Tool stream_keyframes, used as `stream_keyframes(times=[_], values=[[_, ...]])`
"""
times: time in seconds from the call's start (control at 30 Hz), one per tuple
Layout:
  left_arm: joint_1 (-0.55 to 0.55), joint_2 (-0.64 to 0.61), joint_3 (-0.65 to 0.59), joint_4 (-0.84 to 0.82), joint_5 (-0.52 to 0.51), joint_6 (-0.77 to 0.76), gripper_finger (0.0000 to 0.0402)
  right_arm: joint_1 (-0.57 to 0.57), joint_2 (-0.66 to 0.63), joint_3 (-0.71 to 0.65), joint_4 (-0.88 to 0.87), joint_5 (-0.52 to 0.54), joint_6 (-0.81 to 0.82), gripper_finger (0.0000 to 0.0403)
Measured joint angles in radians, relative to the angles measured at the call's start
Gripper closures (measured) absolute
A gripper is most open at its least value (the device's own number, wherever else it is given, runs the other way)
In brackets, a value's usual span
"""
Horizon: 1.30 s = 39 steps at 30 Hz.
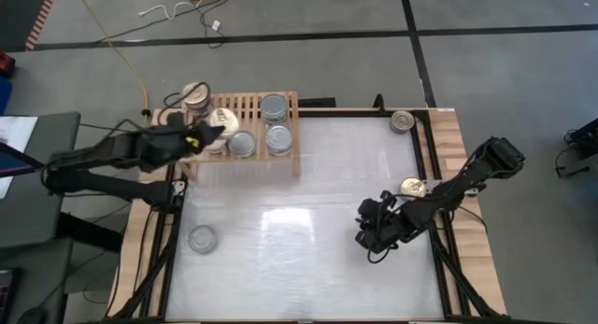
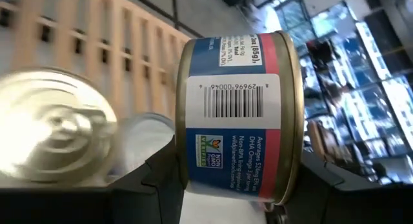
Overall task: Stack canned seafood by type on shelf
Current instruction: Stack the blue tuna can on top of the bottom blue tuna can on the shelf
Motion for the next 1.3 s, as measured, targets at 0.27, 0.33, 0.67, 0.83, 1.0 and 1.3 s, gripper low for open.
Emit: stream_keyframes(times=[0.27,0.33,0.67,0.83,1.0,1.3], values=[[0.04,-0.072,0.0,-0.173,0.051,-0.057,0.0211,-0.011,0.0,0.0,0.0,0.002,0.003,0.0231],[0.048,-0.083,0.0,-0.206,0.068,-0.069,0.0211,-0.011,0.0,0.0,0.001,0.002,0.004,0.0231],[0.066,-0.169,-0.056,-0.263,0.068,-0.12,0.0211,-0.011,0.0,0.0,0.001,0.002,0.004,0.0231],[0.066,-0.212,-0.099,-0.238,0.064,-0.123,0.0211,-0.013,0.0,0.0,0.001,0.002,0.004,0.0231],[0.066,-0.246,-0.145,-0.128,0.065,-0.082,0.0211,-0.04,0.0,0.0,0.003,0.006,0.003,0.0231],[0.067,-0.262,-0.15,-0.121,0.064,-0.047,0.0211,-0.091,0.0,0.0,0.025,0.007,-0.048,0.0231]])
